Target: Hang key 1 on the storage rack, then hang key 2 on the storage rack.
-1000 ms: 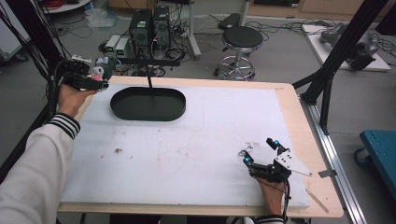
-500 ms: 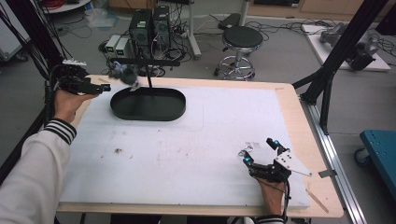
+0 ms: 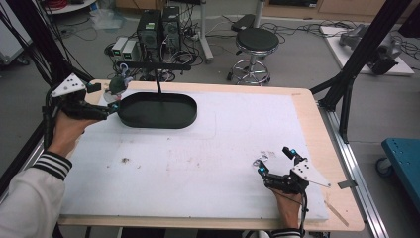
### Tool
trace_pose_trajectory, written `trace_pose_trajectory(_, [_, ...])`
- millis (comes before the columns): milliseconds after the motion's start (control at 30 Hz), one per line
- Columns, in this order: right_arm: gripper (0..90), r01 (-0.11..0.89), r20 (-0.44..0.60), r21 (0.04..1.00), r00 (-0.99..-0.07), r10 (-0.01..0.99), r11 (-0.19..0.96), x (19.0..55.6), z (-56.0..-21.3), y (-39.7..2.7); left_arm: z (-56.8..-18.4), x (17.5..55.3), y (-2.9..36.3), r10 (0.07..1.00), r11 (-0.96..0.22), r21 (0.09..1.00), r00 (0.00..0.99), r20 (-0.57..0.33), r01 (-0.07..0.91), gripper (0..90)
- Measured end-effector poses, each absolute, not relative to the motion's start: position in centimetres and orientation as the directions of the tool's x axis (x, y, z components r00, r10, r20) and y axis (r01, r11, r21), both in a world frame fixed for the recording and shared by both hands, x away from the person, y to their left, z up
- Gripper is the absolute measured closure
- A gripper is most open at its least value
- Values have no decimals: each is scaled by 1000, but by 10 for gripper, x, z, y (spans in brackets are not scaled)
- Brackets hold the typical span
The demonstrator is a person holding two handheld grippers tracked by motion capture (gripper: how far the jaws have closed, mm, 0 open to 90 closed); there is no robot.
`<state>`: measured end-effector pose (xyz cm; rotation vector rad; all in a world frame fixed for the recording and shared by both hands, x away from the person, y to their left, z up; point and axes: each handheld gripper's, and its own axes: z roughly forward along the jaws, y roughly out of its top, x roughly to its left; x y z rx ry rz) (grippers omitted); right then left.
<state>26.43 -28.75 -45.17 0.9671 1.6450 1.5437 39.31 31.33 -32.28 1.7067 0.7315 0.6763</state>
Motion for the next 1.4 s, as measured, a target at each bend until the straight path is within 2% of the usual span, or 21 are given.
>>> trace_pose_trajectory(367, [5,68,9,997,-500,866,28,264,-452,-287,-357,333,299,700,-111,994,711,70,11,17])
trace_pose_trajectory(633, [5,70,10,997,-498,867,28,264,-452,-287,-375,308,289,633,-63,997,771,68,-37,17])
trace_pose_trajectory(900, [5,62,3,998,-498,867,32,265,-452,-287,-385,301,281,598,-56,997,799,72,-49,17])
trace_pose_trajectory(1033, [5,66,4,997,-499,867,33,264,-452,-287,-389,303,280,597,-36,999,801,47,-31,17])
trace_pose_trajectory(1400, [6,65,4,997,-497,868,33,264,-452,-287,-388,297,284,589,-24,999,807,53,-48,17])
